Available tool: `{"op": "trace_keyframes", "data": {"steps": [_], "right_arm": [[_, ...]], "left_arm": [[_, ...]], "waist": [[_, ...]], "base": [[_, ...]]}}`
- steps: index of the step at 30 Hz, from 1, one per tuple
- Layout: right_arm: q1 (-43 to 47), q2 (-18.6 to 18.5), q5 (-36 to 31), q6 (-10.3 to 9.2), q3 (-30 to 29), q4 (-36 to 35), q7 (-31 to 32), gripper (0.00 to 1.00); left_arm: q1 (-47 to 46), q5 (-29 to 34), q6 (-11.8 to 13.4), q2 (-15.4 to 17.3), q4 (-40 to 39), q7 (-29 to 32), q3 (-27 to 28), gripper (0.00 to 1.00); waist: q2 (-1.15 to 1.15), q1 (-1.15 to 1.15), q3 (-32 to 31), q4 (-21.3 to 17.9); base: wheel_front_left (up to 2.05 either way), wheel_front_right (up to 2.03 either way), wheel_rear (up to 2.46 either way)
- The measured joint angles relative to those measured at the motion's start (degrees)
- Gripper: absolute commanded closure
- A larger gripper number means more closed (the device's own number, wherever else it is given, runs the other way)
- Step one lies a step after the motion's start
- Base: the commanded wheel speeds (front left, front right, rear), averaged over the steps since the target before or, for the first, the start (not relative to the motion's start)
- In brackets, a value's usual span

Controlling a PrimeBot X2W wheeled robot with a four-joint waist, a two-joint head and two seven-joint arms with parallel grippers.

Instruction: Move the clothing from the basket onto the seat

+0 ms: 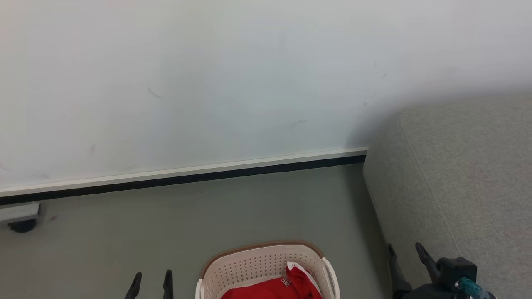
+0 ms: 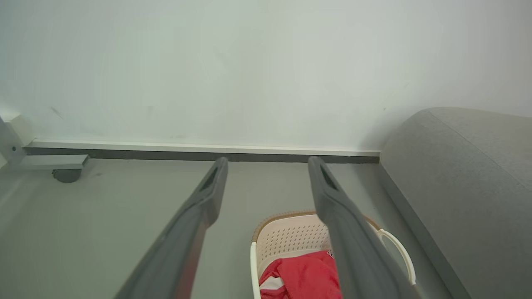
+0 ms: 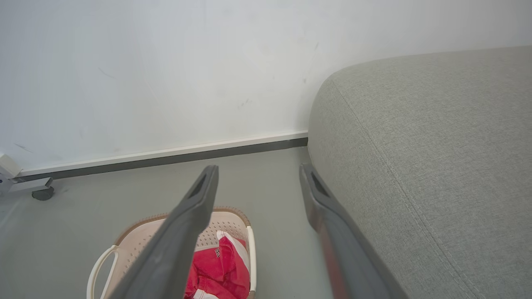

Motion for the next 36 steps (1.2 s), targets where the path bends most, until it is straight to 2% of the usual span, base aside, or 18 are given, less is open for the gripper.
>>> {"op": "trace_keyframes", "data": {"steps": [11,15,19,25,36], "right_arm": [[-1.08,1.05,-0.26,0.00,2.47,-3.59,0.96,0.00],[-2.38,1.35,-0.09,0.00,2.48,-5.06,-0.03,0.00],[-3.98,1.60,0.68,0.00,2.54,-5.71,-1.36,0.00],[-7.54,1.87,4.23,0.00,5.68,-3.89,-5.02,0.00],[-11.65,1.87,12.04,0.00,11.09,1.16,-10.09,0.00]], "left_arm": [[-3.37,-2.33,-0.44,-0.11,5.82,-0.03,-3.41,0.00],[-6.82,-2.63,-0.34,-0.10,9.47,0.27,-4.67,0.00],[-12.76,-1.91,-1.77,0.23,13.22,1.56,-5.87,0.00],[-20.06,0.19,-3.15,3.36,20.23,4.61,-7.67,0.00],[-31.05,3.92,-3.77,8.49,30.67,16.18,-10.83,0.00]], "waist": [[0.00,0.00,2.75,-6.65],[0.00,0.00,5.85,-9.26],[0.00,0.01,10.21,-11.59],[0.01,0.02,17.27,-15.86],[0.01,0.01,30.49,-24.48]], "base": [[0.00,0.00,0.00],[0.00,0.00,0.00],[0.00,0.00,0.00],[0.00,0.00,0.00],[0.00,0.00,0.00]]}}
